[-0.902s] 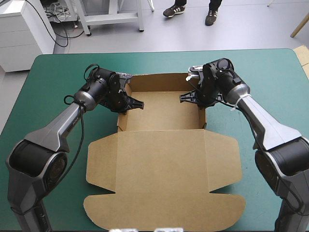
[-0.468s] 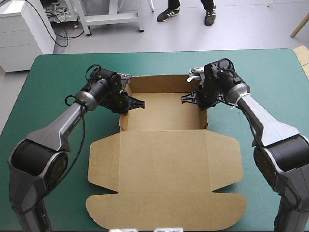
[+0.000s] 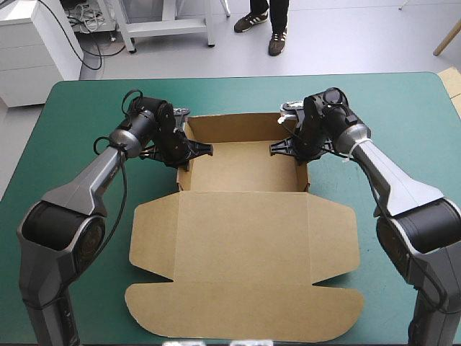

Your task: Fold the box

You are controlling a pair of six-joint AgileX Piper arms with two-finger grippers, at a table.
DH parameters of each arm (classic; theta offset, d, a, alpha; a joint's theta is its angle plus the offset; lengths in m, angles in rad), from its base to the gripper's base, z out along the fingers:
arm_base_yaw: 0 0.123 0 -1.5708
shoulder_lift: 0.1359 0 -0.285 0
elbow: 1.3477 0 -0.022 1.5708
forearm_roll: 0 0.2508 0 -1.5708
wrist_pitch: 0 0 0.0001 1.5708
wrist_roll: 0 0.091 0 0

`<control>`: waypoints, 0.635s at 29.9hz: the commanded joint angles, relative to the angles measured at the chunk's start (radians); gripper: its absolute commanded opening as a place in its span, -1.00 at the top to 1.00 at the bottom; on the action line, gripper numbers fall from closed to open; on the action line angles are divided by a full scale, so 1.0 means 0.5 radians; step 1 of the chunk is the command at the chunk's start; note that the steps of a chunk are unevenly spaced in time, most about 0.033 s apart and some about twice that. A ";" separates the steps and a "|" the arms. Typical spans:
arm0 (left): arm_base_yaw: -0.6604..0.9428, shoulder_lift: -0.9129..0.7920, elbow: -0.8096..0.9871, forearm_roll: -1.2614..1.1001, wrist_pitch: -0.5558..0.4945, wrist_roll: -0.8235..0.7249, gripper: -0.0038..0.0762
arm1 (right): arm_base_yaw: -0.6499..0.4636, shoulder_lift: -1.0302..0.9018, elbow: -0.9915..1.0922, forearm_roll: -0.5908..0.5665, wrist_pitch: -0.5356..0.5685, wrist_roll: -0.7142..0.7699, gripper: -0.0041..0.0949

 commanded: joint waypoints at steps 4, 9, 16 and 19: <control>0.021 -0.025 -0.290 -0.046 0.169 0.214 0.92 | -0.004 -0.083 -0.059 0.018 0.000 -0.064 0.14; 0.021 -0.013 -0.322 -0.208 0.161 0.371 0.58 | -0.004 -0.083 -0.059 0.038 0.000 -0.059 -0.68; 0.021 0.021 -0.331 -0.264 0.166 0.424 -0.70 | -0.004 -0.083 -0.059 0.034 -0.003 -0.041 -0.88; 0.021 0.024 -0.359 -0.252 0.158 0.424 -0.86 | -0.004 -0.092 -0.071 0.030 -0.020 -0.028 -0.88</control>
